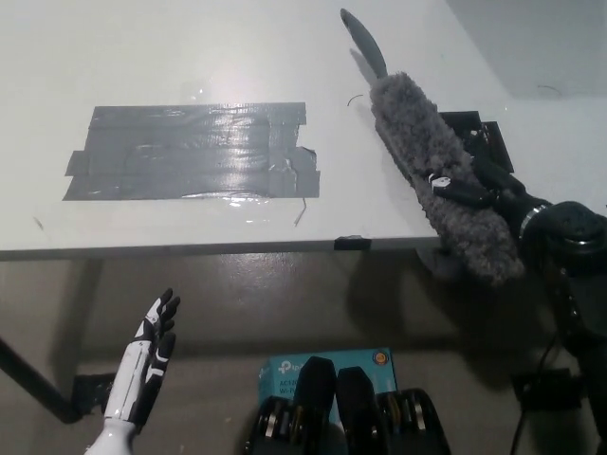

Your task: A grey duster is kept infront of the robot in the middle of the table and the robot extends its right arm to grab the duster, picks it up and hands it to a person

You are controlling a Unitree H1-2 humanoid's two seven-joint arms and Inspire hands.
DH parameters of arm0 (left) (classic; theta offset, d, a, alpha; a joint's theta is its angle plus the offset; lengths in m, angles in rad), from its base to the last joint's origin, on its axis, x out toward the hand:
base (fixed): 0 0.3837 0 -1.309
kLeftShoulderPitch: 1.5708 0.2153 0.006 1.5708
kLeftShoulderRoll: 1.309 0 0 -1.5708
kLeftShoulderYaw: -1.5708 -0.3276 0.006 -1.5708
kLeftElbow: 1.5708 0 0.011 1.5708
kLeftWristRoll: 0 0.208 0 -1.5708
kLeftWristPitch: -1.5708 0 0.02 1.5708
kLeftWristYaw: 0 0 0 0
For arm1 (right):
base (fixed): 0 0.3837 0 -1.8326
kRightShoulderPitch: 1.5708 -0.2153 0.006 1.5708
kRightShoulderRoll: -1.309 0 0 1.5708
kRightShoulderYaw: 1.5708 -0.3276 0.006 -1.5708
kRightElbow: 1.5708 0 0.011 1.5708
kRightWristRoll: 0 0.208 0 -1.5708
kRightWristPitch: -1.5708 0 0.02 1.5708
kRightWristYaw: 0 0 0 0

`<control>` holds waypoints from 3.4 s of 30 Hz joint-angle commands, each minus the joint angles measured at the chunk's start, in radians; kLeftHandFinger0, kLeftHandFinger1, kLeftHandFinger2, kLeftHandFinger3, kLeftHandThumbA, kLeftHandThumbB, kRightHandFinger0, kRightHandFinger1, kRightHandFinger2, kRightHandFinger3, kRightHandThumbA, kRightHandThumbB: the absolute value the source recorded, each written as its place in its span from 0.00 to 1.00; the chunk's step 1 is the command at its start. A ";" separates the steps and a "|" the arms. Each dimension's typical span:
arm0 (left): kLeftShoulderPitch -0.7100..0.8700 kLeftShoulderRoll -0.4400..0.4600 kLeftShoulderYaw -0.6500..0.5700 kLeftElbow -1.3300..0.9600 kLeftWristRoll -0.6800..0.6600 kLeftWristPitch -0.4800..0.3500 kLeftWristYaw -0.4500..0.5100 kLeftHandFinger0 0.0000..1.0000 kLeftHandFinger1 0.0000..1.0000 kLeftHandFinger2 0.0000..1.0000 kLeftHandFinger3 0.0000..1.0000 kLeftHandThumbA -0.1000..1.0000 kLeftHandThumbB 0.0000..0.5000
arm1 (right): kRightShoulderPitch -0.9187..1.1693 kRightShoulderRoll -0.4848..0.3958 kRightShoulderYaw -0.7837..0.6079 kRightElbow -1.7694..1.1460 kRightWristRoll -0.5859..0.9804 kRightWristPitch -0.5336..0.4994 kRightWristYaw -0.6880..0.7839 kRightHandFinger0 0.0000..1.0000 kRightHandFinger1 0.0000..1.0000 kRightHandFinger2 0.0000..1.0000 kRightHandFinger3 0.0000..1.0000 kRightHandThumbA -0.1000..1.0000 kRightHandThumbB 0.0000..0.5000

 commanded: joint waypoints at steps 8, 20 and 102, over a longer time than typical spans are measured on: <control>-0.027 0.013 0.007 -0.036 0.001 -0.025 0.020 1.00 1.00 1.00 1.00 1.00 0.59 | 0.124 0.036 0.071 -0.493 0.930 0.077 -0.186 0.00 0.45 0.90 1.00 0.00 0.35; -0.020 0.013 0.007 -0.034 0.003 -0.032 0.022 1.00 1.00 1.00 1.00 1.00 0.61 | 0.246 0.105 0.085 -0.585 1.109 0.077 -0.252 0.00 0.45 0.83 1.00 0.00 0.22; -0.046 0.012 0.008 -0.040 0.027 -0.031 0.028 1.00 1.00 1.00 1.00 1.00 0.52 | 0.342 0.055 0.195 -0.702 1.164 0.038 -0.160 1.00 1.00 1.00 1.00 1.00 1.00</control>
